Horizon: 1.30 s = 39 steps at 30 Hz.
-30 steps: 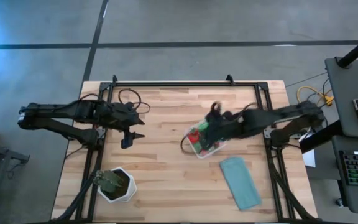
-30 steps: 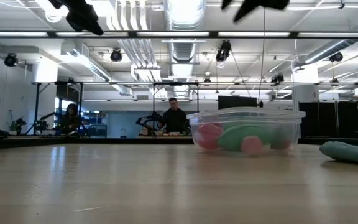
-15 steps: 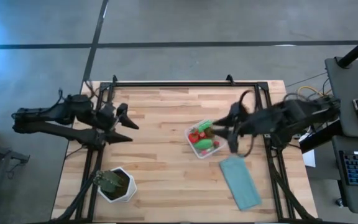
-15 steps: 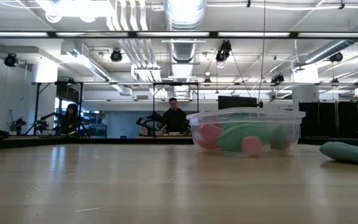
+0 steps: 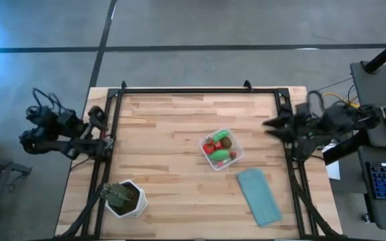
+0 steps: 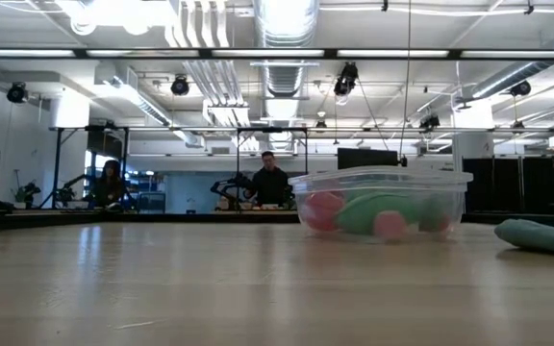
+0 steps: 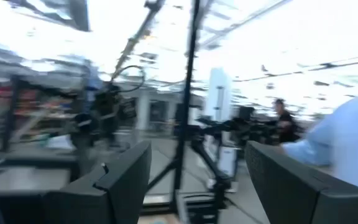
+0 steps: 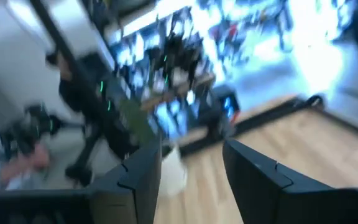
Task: Pick and placing Produce into tupperware
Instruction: Return to Home Position
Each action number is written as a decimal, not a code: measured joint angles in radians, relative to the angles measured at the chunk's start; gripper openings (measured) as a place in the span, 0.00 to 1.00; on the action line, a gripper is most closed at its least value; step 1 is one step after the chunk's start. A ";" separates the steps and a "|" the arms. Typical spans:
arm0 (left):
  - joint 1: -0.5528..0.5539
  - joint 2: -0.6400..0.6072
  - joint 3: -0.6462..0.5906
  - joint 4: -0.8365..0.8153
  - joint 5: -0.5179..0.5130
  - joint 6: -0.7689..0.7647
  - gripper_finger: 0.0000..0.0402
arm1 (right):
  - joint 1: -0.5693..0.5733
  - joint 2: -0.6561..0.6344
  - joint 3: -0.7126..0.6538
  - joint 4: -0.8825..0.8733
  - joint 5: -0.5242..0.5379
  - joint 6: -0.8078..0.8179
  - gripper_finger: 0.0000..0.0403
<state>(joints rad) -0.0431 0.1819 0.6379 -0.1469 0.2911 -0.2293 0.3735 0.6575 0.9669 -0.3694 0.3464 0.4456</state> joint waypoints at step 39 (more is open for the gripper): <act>0.006 -0.118 -0.541 -0.101 -0.121 -0.339 0.61 | -0.001 -0.648 -0.958 0.526 -0.032 -0.214 0.38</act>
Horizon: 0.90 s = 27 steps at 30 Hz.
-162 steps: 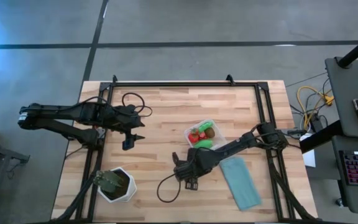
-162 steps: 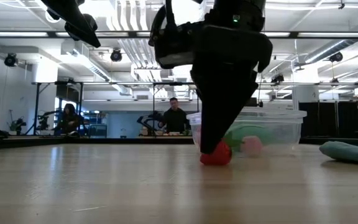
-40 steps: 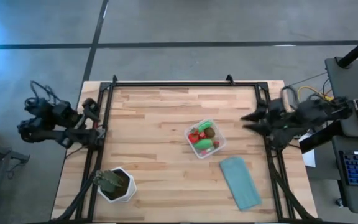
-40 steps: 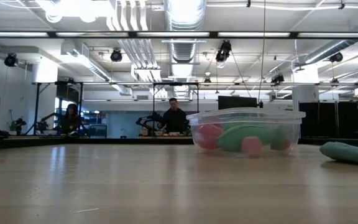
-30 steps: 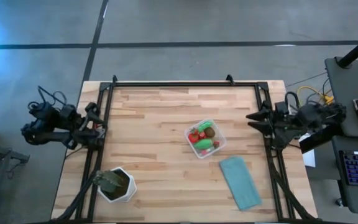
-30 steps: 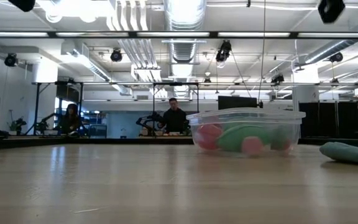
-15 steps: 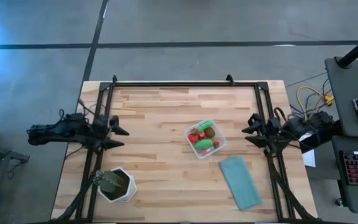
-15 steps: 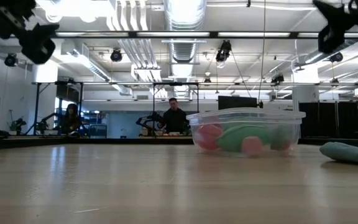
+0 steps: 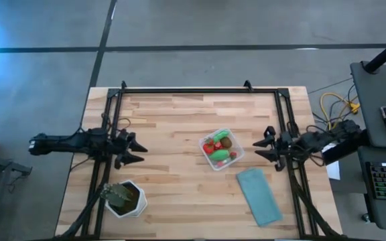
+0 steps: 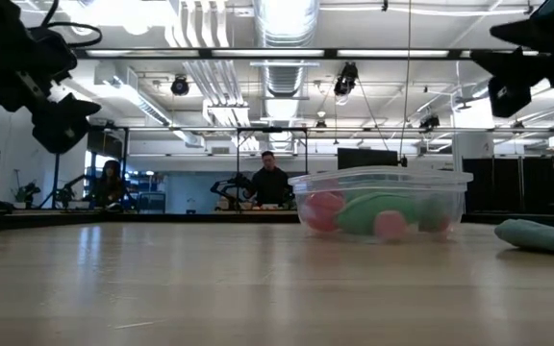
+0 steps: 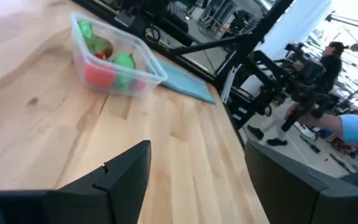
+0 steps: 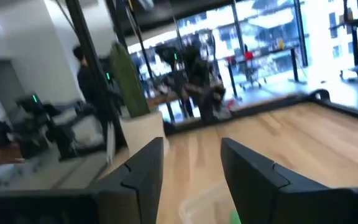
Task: Pick and placing Produce into tupperware
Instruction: Return to Home Position
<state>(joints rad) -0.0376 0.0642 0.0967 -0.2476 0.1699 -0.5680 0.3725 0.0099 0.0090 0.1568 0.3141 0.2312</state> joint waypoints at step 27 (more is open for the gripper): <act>0.000 0.119 -0.007 0.090 0.000 -0.001 0.61 | 0.000 0.070 0.000 -0.073 0.001 0.001 0.37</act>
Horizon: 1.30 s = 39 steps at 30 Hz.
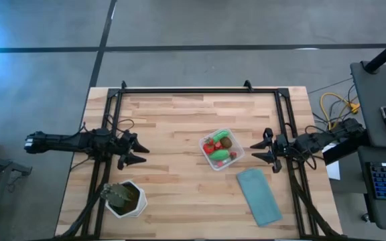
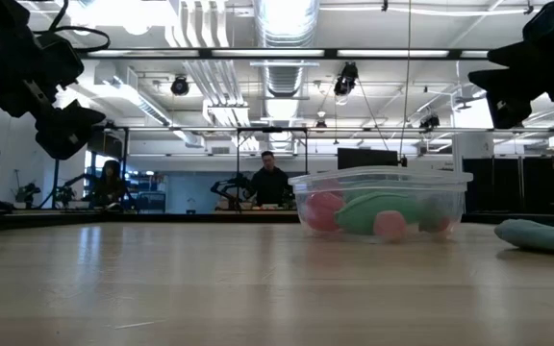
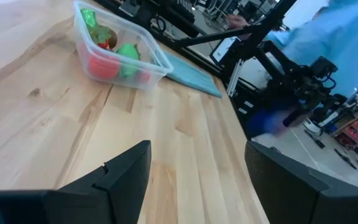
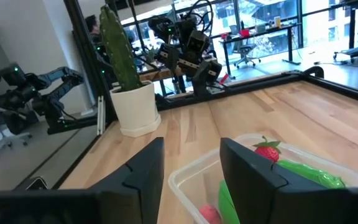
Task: Pick and placing Produce into tupperware
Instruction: Return to Home Position
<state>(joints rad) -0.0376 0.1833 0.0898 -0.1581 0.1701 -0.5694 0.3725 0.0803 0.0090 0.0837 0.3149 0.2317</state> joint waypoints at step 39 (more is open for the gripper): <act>0.000 0.004 0.000 0.000 0.000 0.000 0.61 | 0.000 0.000 0.001 0.000 0.000 0.000 0.34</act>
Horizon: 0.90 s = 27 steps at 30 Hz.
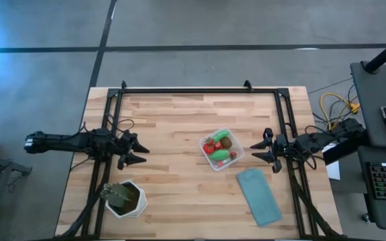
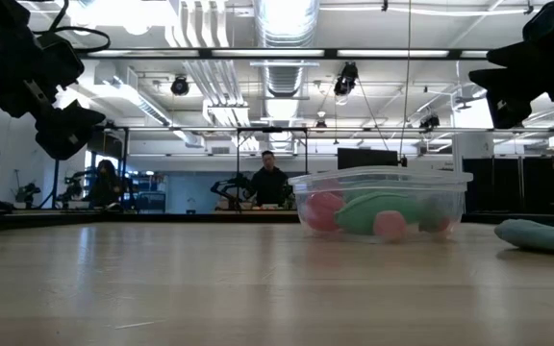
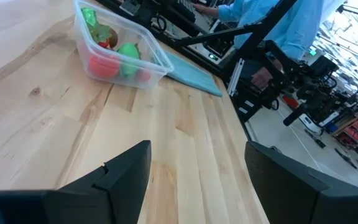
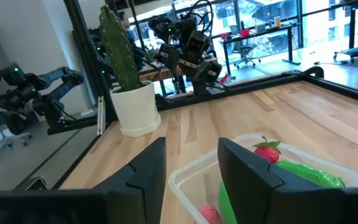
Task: Pick and placing Produce into tupperware
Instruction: Return to Home Position
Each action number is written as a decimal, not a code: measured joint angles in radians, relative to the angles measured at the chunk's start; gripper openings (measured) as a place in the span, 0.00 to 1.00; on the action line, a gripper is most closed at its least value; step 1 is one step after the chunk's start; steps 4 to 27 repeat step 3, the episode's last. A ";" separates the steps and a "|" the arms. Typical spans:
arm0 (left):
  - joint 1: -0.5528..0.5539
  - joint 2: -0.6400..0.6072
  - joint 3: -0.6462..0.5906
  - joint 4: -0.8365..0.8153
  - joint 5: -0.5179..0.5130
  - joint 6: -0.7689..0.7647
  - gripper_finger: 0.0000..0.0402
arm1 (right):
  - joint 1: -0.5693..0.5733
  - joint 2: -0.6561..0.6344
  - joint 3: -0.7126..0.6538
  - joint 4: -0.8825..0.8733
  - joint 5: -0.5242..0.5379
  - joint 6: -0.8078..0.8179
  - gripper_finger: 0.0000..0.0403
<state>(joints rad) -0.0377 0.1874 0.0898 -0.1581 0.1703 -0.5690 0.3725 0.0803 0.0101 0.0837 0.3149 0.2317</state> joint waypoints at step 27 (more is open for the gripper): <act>0.000 0.000 0.000 0.000 0.000 0.000 0.61 | 0.000 0.000 0.000 0.000 0.000 0.000 0.35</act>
